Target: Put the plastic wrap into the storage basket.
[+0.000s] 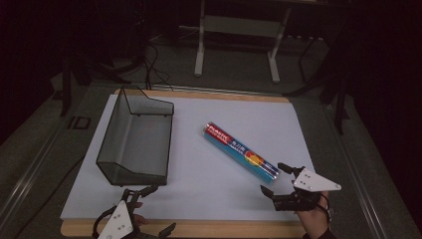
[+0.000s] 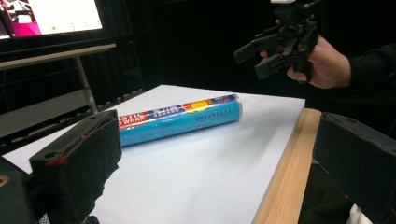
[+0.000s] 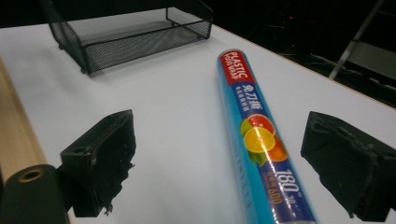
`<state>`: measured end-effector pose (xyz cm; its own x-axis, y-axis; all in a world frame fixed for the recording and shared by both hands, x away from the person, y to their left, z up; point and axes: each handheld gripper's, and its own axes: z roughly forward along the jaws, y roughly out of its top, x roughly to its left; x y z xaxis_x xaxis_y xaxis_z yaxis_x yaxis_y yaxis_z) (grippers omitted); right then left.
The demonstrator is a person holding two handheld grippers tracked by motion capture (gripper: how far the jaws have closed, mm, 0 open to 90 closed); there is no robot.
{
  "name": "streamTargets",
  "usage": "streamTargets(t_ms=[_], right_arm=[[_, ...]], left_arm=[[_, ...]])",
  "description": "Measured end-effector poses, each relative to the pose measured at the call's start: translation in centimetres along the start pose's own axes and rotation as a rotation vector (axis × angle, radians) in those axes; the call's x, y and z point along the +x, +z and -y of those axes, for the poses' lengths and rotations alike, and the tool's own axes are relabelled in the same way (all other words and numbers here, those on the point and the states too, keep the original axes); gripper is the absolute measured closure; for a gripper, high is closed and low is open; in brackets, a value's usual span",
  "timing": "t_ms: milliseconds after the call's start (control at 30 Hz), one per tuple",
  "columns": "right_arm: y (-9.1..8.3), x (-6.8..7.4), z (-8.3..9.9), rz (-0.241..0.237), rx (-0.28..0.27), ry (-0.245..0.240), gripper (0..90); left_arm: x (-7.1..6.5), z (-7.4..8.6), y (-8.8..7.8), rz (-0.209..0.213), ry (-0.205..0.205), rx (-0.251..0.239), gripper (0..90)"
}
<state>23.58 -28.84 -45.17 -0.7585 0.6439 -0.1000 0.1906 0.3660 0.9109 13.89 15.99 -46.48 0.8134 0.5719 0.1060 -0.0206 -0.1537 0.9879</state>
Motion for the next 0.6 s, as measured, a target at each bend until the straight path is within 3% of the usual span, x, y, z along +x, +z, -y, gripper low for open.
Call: streamTargets(t_ms=[100,233,467,600], right_arm=[[0.4,-0.5,-0.3,0.015,-0.012,0.013,9.6],[1.4,-1.2,-0.6,0.028,0.027,0.005,9.7],[3.6,-2.8,-0.8,-0.007,0.120,0.012,12.2],[4.7,-3.4,-1.1,0.001,0.154,-0.014,12.3]], left_arm=[[0.0,0.0,0.0,0.004,-0.006,-0.001,2.1],[0.0,0.0,0.0,0.005,-0.007,0.001,2.1],[0.0,0.0,-0.1,0.007,-0.015,-0.002,2.1],[0.0,0.0,-0.1,0.008,-0.016,-0.001,2.1]])
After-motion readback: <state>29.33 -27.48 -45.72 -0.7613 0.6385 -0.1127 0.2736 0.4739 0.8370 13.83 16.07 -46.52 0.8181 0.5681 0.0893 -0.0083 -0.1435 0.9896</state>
